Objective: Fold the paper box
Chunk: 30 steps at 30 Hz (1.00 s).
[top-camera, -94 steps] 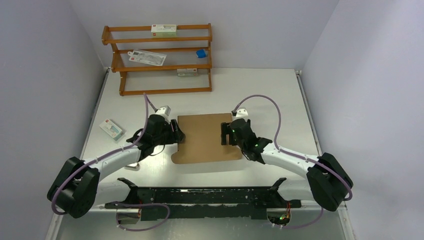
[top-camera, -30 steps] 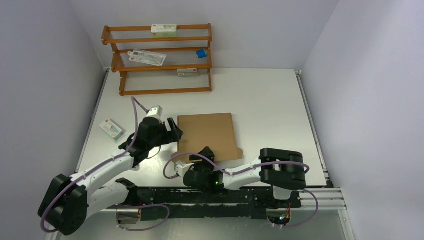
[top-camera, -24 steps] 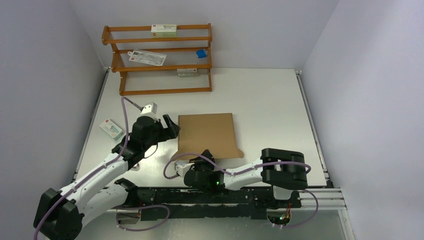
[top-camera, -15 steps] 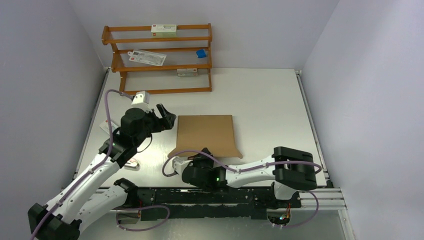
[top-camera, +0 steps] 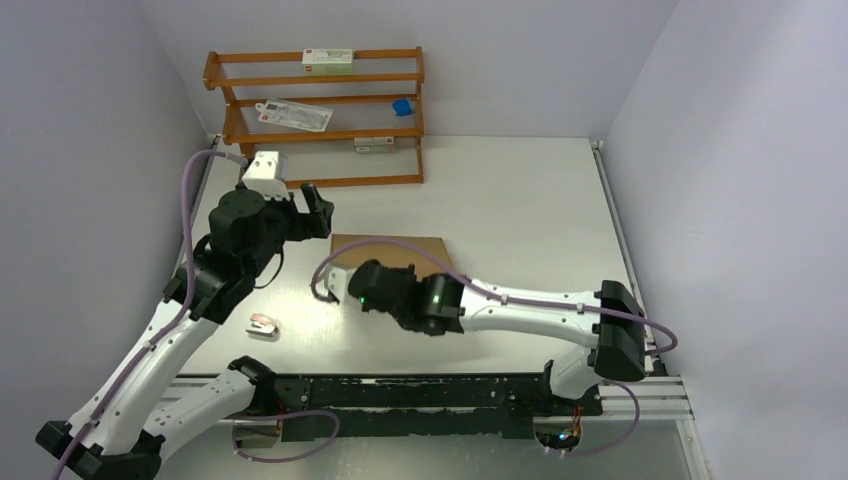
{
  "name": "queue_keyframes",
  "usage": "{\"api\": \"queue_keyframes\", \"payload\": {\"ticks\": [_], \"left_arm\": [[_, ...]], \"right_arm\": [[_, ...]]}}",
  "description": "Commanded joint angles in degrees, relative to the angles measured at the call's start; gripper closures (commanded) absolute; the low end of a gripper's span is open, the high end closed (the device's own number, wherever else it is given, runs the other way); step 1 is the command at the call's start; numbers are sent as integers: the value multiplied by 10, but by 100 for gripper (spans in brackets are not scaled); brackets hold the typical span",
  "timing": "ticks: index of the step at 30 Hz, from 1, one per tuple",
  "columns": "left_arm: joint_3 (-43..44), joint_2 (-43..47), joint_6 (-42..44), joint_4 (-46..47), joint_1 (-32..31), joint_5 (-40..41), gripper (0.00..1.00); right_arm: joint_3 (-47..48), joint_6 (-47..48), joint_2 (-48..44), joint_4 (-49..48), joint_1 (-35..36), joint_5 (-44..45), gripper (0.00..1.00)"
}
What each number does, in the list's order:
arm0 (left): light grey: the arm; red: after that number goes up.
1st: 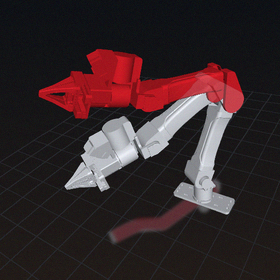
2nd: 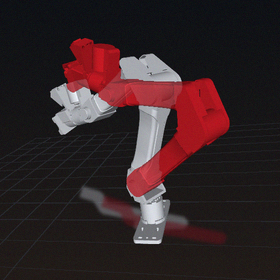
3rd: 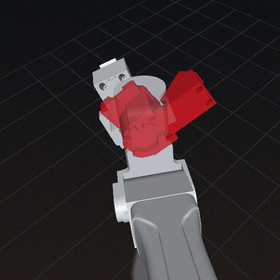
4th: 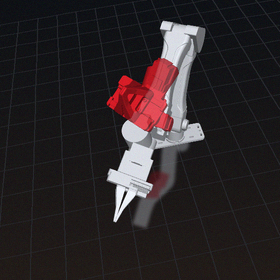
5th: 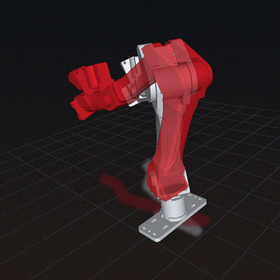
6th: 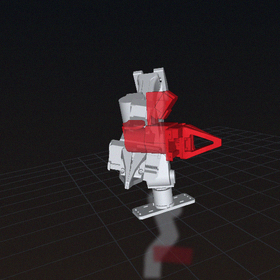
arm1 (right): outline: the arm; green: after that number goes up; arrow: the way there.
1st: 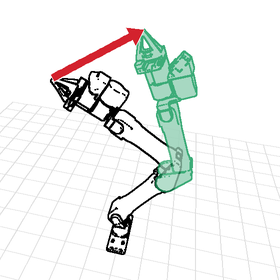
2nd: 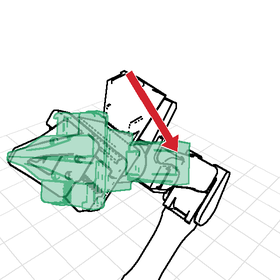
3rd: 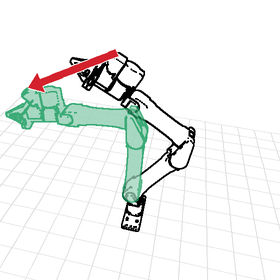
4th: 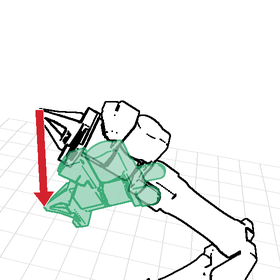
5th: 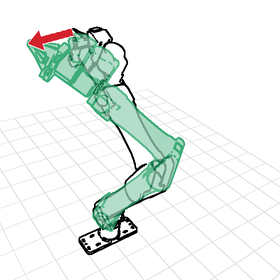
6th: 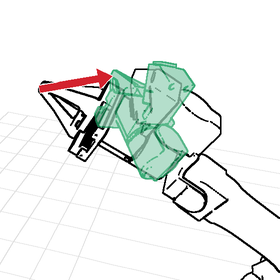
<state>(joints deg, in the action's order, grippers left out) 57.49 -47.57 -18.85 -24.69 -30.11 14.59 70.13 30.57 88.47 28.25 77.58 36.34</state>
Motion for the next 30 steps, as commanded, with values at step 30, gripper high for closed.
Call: {"api": "queue_keyframes", "payload": {"ticks": [30], "left_arm": [[-12,-86,92,22,167,-168,9]], "right_arm": [[482,133,265,334,-280,-351,93]]}}
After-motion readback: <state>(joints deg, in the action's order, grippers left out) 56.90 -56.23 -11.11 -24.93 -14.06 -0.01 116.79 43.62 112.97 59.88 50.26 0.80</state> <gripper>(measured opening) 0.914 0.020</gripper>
